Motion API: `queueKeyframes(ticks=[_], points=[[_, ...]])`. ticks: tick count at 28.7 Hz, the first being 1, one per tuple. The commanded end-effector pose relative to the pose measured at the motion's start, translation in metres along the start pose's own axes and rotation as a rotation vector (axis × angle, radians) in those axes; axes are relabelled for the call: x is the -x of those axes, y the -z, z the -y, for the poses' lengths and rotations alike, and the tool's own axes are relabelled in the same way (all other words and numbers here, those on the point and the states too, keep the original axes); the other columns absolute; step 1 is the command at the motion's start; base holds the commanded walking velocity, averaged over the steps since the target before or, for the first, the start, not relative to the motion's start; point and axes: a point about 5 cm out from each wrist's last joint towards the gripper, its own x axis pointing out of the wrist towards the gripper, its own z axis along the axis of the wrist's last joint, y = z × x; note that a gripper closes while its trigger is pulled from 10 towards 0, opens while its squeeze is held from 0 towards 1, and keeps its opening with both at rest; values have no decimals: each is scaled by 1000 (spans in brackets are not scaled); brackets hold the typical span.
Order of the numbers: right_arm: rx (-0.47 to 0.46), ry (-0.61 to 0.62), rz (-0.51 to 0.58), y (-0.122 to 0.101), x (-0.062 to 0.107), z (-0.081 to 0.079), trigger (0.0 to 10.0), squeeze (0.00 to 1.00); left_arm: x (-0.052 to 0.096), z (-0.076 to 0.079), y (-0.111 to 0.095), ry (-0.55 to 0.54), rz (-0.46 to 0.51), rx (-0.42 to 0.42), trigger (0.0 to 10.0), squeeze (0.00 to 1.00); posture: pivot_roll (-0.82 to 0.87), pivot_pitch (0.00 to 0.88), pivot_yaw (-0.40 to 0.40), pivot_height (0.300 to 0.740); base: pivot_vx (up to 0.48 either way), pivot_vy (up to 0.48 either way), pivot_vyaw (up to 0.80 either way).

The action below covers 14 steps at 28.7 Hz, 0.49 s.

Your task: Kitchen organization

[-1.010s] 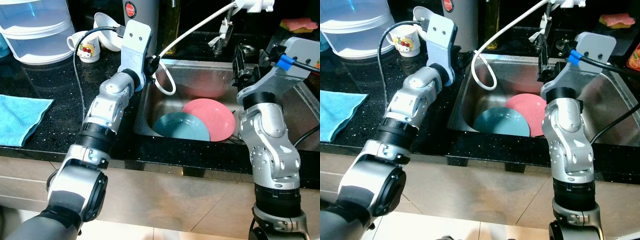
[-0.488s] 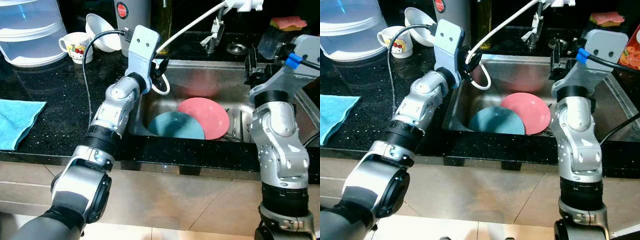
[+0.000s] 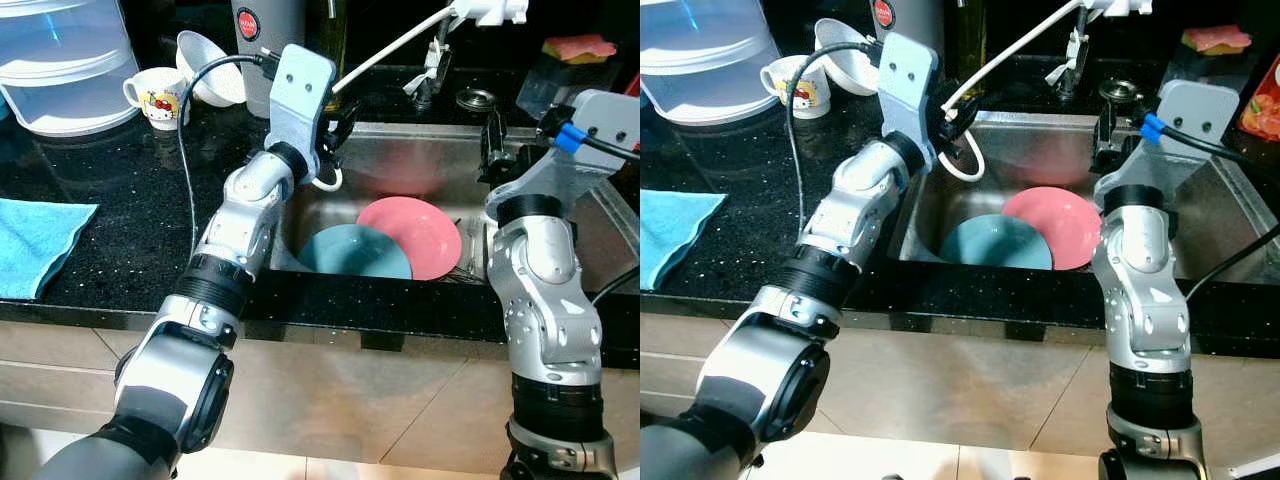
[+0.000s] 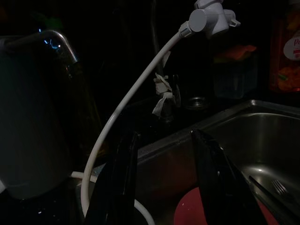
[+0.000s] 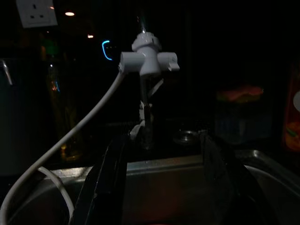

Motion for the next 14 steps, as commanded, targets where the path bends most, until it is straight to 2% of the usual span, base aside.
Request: queueKeyframes(ticks=[1,11,12,13,14], points=[[-3,5,6,0,0,0,10000,0,-1,3,0,1,10,2,10000,0,2,58,21,740,0,0,0],[8,0,12,-1,0,-1,10000,0,1,1,1,10,29,-71,10000,0,9,58,23,740,0,0,0],[25,-3,18,-1,-1,0,10000,0,2,0,2,6,29,-84,10000,0,12,59,23,740,0,0,0],[93,0,42,-5,-2,5,10000,0,3,-10,4,-57,5,-102,10000,0,8,64,37,740,0,0,0],[115,2,51,-7,-3,7,10000,0,4,-14,4,-86,-7,-102,10000,0,8,64,37,740,0,0,0]])
